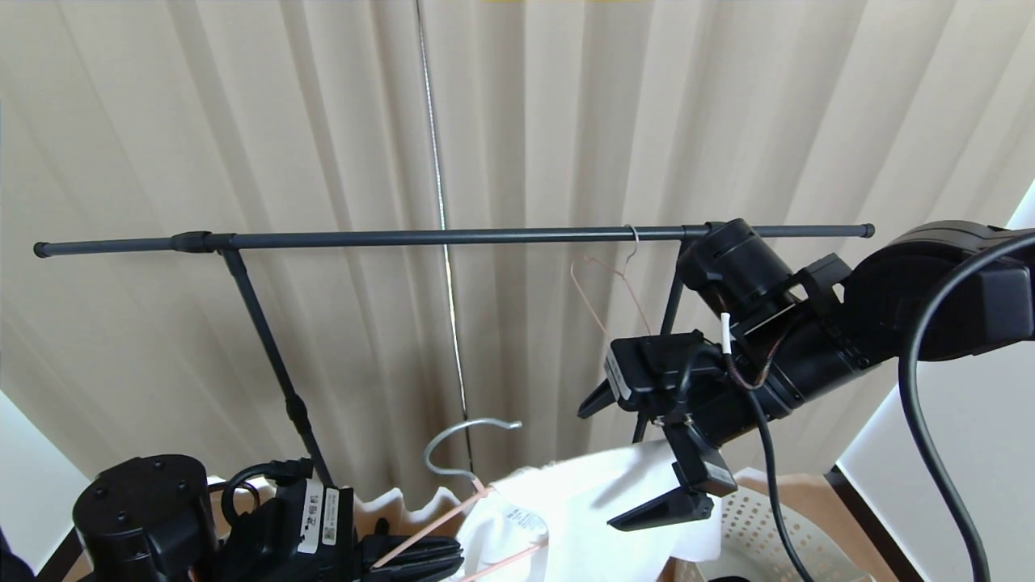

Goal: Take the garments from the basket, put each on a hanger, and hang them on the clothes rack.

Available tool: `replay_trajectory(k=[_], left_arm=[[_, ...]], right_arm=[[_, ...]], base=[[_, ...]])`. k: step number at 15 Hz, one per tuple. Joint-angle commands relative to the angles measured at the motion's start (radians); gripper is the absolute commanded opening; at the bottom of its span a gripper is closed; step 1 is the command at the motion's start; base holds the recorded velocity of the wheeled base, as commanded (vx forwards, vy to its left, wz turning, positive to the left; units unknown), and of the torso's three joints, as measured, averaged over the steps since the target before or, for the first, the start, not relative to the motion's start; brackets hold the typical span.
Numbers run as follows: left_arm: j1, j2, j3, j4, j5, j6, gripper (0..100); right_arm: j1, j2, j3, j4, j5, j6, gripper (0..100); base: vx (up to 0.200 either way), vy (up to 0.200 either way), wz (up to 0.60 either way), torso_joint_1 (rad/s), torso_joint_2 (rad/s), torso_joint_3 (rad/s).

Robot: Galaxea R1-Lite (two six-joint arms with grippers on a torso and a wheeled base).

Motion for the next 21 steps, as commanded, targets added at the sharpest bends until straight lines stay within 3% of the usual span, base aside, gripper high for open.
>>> replay_trajectory(k=[1, 12, 13, 21], left_arm=[[-0.002, -0.001, 0.0, -0.001, 0.0, 0.0, 0], [-0.008, -0.004, 0.0, -0.001, 0.0, 0.0, 0], [-0.008, -0.004, 0.0, -0.001, 0.0, 0.0, 0], [0.007, 0.002, 0.0, -0.001, 0.0, -0.006, 0]], right_arm=[[0.0, 0.018, -0.015, 0.002, -0.01, 0.0, 100], [0.001, 0.03, -0.049, 0.007, -0.033, 0.002, 100], [0.003, 0.032, -0.049, 0.007, -0.031, 0.002, 0], [0.009, 0.022, -0.037, 0.013, -0.03, 0.0, 0]], base=[[0.0, 0.0, 0.0, 0.0, 0.0, 0.0], [0.0, 0.0, 0.0, 0.0, 0.0, 0.0], [0.0, 0.0, 0.0, 0.0, 0.0, 0.0], [0.0, 0.0, 0.0, 0.0, 0.0, 0.0]])
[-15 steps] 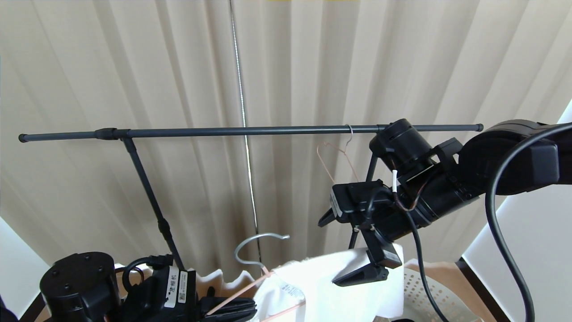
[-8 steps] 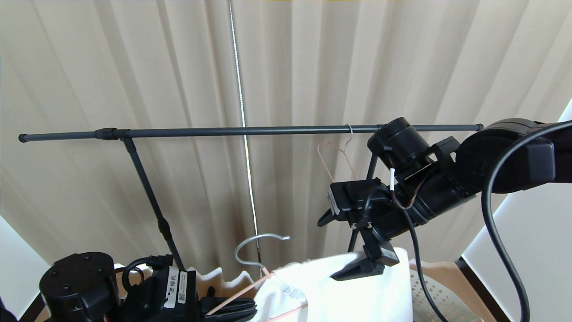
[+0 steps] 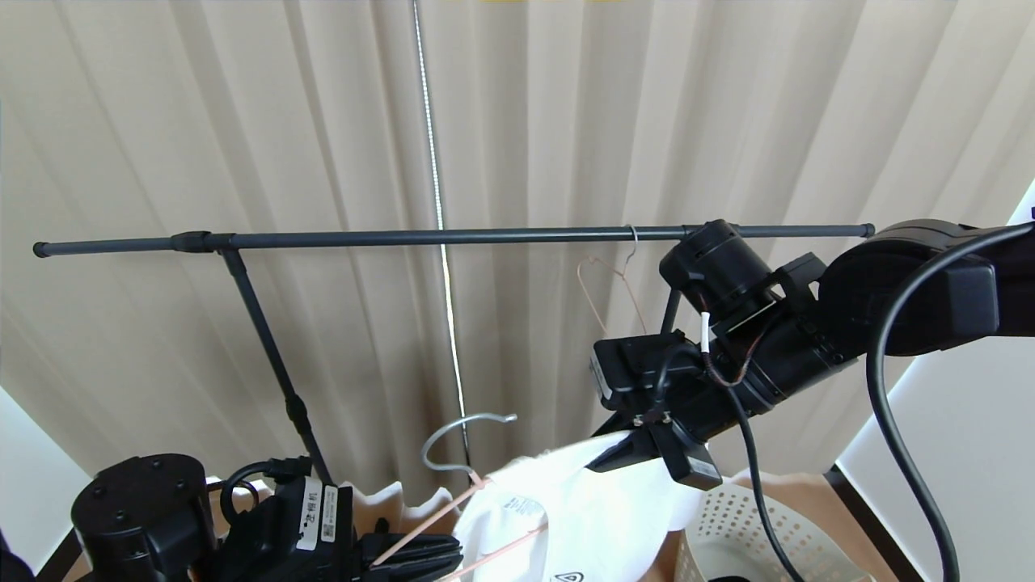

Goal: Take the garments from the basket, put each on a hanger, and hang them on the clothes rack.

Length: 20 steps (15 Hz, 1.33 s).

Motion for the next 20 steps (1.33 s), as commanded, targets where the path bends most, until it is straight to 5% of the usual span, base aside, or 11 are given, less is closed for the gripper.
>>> replay_trajectory(k=[1, 10, 11, 20], left_arm=[[0.01, 0.004, 0.0, -0.001, 0.0, 0.004, 0], [0.028, 0.002, 0.0, -0.001, -0.002, 0.005, 0], [0.028, 0.002, 0.0, -0.001, -0.002, 0.005, 100], [0.054, -0.005, -0.005, -0.001, 0.0, 0.002, 100]], right_arm=[[0.001, -0.014, 0.011, 0.003, 0.002, -0.002, 0], [0.001, -0.043, 0.046, 0.003, 0.005, -0.002, 0], [0.001, -0.046, 0.046, 0.003, 0.005, -0.002, 0], [-0.007, -0.142, 0.153, 0.0, -0.001, -0.002, 0]], base=[[0.0, 0.0, 0.0, 0.0, 0.0, 0.0], [0.0, 0.0, 0.0, 0.0, 0.0, 0.0], [0.0, 0.0, 0.0, 0.0, 0.0, 0.0], [0.0, 0.0, 0.0, 0.0, 0.0, 0.0]])
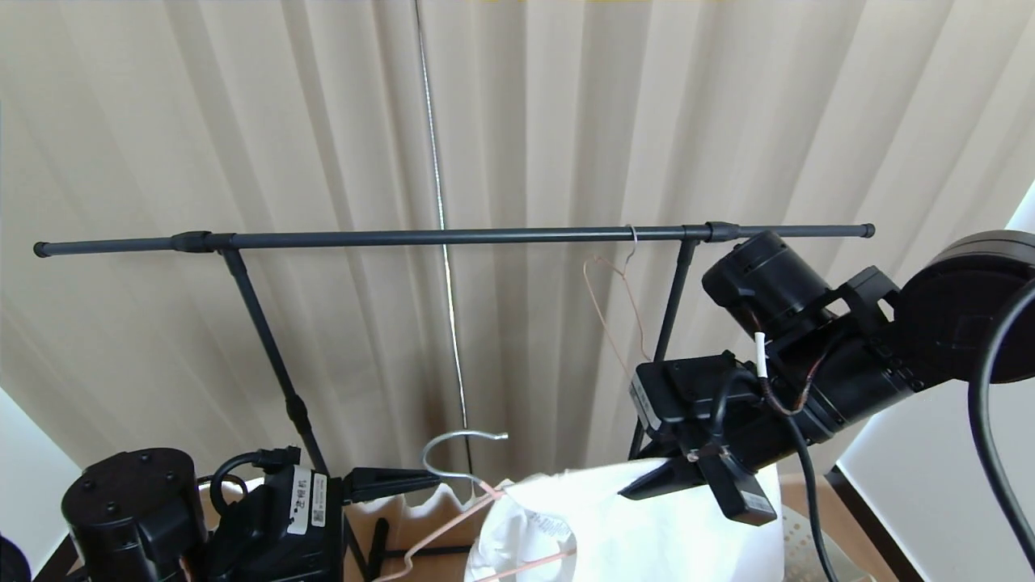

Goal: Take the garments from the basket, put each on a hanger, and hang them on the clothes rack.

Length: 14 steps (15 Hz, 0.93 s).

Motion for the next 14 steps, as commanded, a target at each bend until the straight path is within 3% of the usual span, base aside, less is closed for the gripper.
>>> replay_trajectory(k=[1, 3, 6, 9, 10, 12, 14], left_arm=[[0.008, -0.002, -0.004, -0.001, 0.001, -0.001, 100], [0.041, -0.031, -0.021, -0.001, 0.008, -0.04, 100], [0.056, -0.084, -0.088, -0.001, 0.117, -0.198, 100], [0.09, -0.094, -0.159, 0.007, 0.159, -0.225, 100], [0.094, -0.12, -0.195, 0.09, 0.206, -0.225, 100], [0.077, -0.186, -0.292, 0.343, 0.387, -0.223, 100], [0.022, -0.241, -0.372, 0.575, 0.491, -0.225, 100]], right_arm=[[-0.002, -0.028, 0.014, -0.001, 0.0, 0.0, 0], [-0.019, -0.056, 0.027, -0.014, -0.047, 0.003, 0], [-0.019, -0.088, 0.028, -0.067, -0.169, 0.006, 0], [-0.019, -0.117, 0.028, -0.152, -0.287, 0.053, 0], [-0.018, -0.122, 0.03, -0.182, -0.32, 0.086, 0], [-0.01, -0.143, 0.031, -0.207, -0.389, 0.135, 0], [0.004, -0.154, 0.036, -0.231, -0.439, 0.161, 0]], base=[[0.0, 0.0, 0.0, 0.0, 0.0, 0.0], [0.0, 0.0, 0.0, 0.0, 0.0, 0.0], [0.0, 0.0, 0.0, 0.0, 0.0, 0.0], [0.0, 0.0, 0.0, 0.0, 0.0, 0.0], [0.0, 0.0, 0.0, 0.0, 0.0, 0.0], [0.0, 0.0, 0.0, 0.0, 0.0, 0.0], [0.0, 0.0, 0.0, 0.0, 0.0, 0.0]])
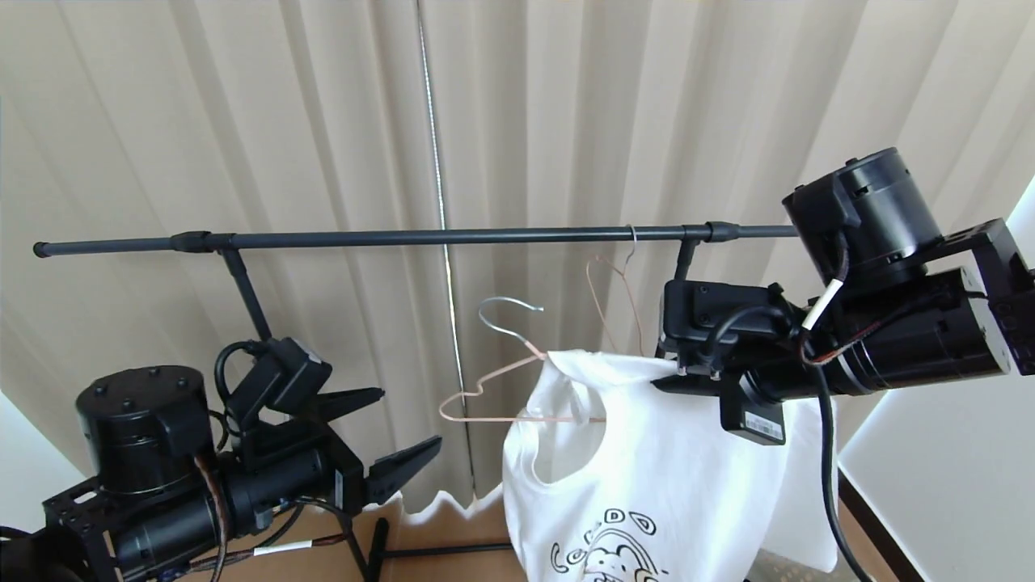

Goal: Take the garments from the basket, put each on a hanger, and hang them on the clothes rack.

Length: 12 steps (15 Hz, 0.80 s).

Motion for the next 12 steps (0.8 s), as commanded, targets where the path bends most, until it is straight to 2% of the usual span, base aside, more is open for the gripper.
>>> replay_trajectory(k=[1, 3, 4, 5, 7, 9, 10, 12], left_arm=[[-0.078, -0.096, -0.108, 0.163, 0.104, -0.002, 100], [-0.134, -0.094, -0.152, 0.283, 0.213, -0.008, 100], [-0.188, -0.076, -0.194, 0.361, 0.301, -0.055, 100], [-0.223, -0.053, -0.234, 0.413, 0.353, -0.106, 100], [-0.274, 0.003, -0.321, 0.553, 0.426, -0.203, 100], [-0.309, 0.067, -0.378, 0.603, 0.451, -0.293, 100], [-0.309, 0.067, -0.378, 0.603, 0.451, -0.293, 100], [-0.335, 0.161, -0.413, 0.603, 0.535, -0.338, 100]], right_arm=[[0.009, -0.022, 0.023, -0.037, -0.015, 0.012, 0], [0.01, -0.026, 0.084, -0.146, -0.023, 0.035, 0], [0.016, -0.026, 0.117, -0.201, -0.04, 0.046, 0], [0.047, -0.023, 0.172, -0.287, -0.067, 0.069, 0], [0.062, -0.017, 0.216, -0.375, -0.081, 0.11, 0], [0.07, -0.017, 0.225, -0.414, -0.083, 0.143, 0], [0.07, -0.017, 0.225, -0.414, -0.083, 0.143, 0], [0.087, -0.026, 0.23, -0.416, -0.083, 0.186, 0]], base=[[0.0, 0.0, 0.0, 0.0, 0.0, 0.0], [0.0, 0.0, 0.0, 0.0, 0.0, 0.0], [0.0, 0.0, 0.0, 0.0, 0.0, 0.0], [0.0, 0.0, 0.0, 0.0, 0.0, 0.0], [0.0, 0.0, 0.0, 0.0, 0.0, 0.0], [0.0, 0.0, 0.0, 0.0, 0.0, 0.0], [0.0, 0.0, 0.0, 0.0, 0.0, 0.0], [0.0, 0.0, 0.0, 0.0, 0.0, 0.0]])
